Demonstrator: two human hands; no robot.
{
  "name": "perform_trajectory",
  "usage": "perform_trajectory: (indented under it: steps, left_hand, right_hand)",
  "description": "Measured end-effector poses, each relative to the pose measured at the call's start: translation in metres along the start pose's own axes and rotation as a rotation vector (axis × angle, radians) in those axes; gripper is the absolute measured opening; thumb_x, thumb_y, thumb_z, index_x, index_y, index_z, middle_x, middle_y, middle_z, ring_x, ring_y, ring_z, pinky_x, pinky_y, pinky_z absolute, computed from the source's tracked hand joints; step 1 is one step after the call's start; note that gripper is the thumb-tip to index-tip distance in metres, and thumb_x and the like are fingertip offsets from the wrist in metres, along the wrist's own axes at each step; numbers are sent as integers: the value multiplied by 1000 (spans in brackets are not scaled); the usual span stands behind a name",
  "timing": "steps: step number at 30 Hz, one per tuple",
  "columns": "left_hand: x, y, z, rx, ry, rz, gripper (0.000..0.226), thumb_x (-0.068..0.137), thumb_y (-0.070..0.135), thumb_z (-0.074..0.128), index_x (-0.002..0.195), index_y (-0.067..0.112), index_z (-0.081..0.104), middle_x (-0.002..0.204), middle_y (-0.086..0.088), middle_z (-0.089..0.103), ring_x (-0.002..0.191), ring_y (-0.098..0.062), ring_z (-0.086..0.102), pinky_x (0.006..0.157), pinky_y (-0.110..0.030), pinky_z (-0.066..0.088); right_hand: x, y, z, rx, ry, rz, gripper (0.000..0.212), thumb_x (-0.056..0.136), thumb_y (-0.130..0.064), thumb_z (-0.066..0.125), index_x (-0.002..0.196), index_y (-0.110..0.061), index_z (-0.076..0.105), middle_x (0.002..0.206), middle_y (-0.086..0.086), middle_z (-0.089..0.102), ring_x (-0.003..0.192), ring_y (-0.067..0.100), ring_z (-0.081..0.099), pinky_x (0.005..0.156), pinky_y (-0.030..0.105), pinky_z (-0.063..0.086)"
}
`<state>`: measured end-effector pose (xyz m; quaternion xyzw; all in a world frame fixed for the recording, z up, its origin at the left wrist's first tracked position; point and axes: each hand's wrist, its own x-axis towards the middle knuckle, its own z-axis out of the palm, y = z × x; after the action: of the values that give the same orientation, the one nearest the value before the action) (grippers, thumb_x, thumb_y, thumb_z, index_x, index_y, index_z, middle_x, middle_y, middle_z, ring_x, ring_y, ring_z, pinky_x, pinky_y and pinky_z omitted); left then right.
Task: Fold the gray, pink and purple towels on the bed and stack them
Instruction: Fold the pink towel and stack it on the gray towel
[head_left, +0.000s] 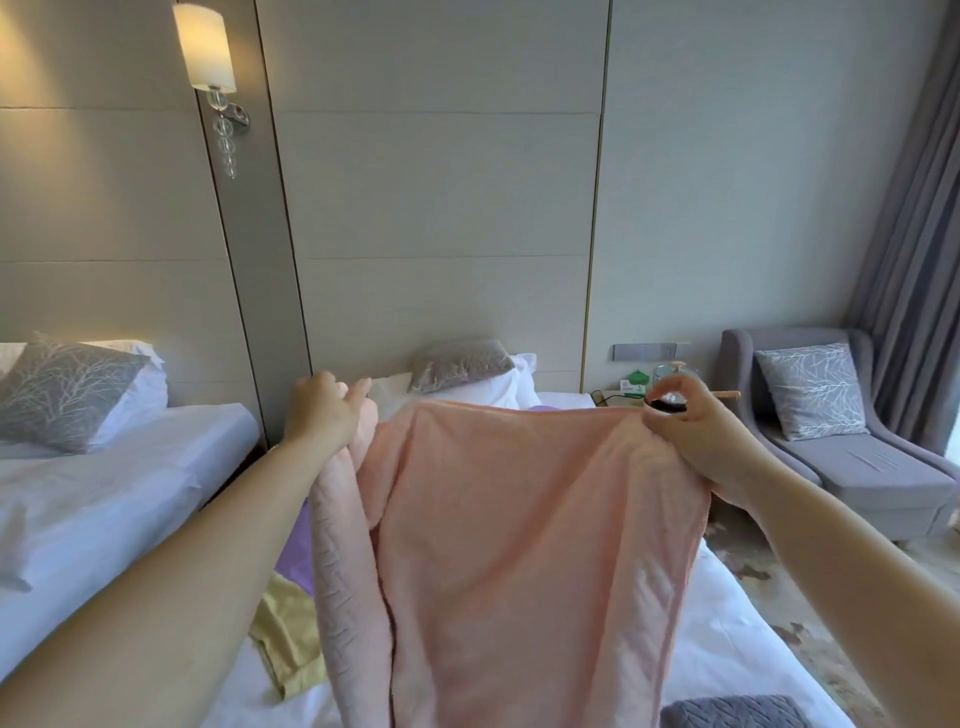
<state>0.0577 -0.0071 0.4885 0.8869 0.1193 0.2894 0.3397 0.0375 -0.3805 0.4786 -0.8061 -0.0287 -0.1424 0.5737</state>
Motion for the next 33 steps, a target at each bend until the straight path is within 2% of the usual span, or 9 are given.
perform_trajectory:
  steps: [3,7,12,16,19,22,28,30,33]
  left_hand:
    - [-1,-3,-7,57,-18,9,48,99,35,44,68,-1,54,77,-23,63,82,-36,57,65,-36,34]
    - [-8,25,-2,-286,128,91,33,99,32,44,89,9,66,82,0,61,78,-19,53,63,-26,30]
    - [-33,71,21,-582,-133,124,7,95,24,55,96,21,61,89,6,61,84,-12,55,71,-22,42]
    - [-53,81,20,-687,-426,102,14,98,13,50,94,25,57,89,-5,57,75,-13,52,57,-19,41]
    - [-62,83,14,-719,-580,40,23,98,3,45,91,17,62,87,-10,61,73,-16,53,64,-24,42]
    - [-67,78,12,-774,-707,6,23,94,-5,47,94,9,65,89,-11,64,79,-17,58,77,-29,45]
    - [-76,70,16,-815,-654,70,22,81,7,72,96,19,61,83,-8,70,75,-14,62,73,-23,48]
    - [-77,67,16,-816,-657,97,22,80,7,72,92,19,58,82,-7,70,73,-11,62,70,-20,50]
    - [-80,66,16,-800,-664,143,16,83,7,70,86,17,57,78,-3,70,69,-8,61,65,-18,48]
  right_hand:
    - [5,-11,7,139,94,14,28,91,-10,52,77,-31,64,89,11,63,74,23,57,67,38,48]
    - [3,-35,35,371,-50,40,33,88,4,43,76,-13,69,95,18,67,84,24,62,80,36,52]
    - [-7,-65,66,562,-387,150,38,82,11,34,96,-2,67,89,17,64,73,22,67,66,28,58]
    - [-16,-67,74,300,-556,5,39,85,19,48,114,-6,58,102,12,63,87,18,67,76,25,58]
    - [-20,-62,75,10,-443,-139,13,86,-4,65,99,-4,66,75,2,66,65,10,64,71,26,59]
    - [-23,-57,75,-225,-333,-245,19,81,-29,72,82,-11,70,55,-14,49,48,1,41,50,13,37]
    - [-25,-43,81,-106,-411,-254,3,85,-26,68,86,-23,69,120,-2,56,110,7,53,97,26,39]
    - [-27,-37,81,-15,-519,-208,10,89,-23,64,92,-14,67,105,9,63,95,10,55,89,30,40]
    - [-30,-33,83,15,-513,-211,16,89,-23,64,86,-7,63,84,4,55,80,14,46,75,31,37]
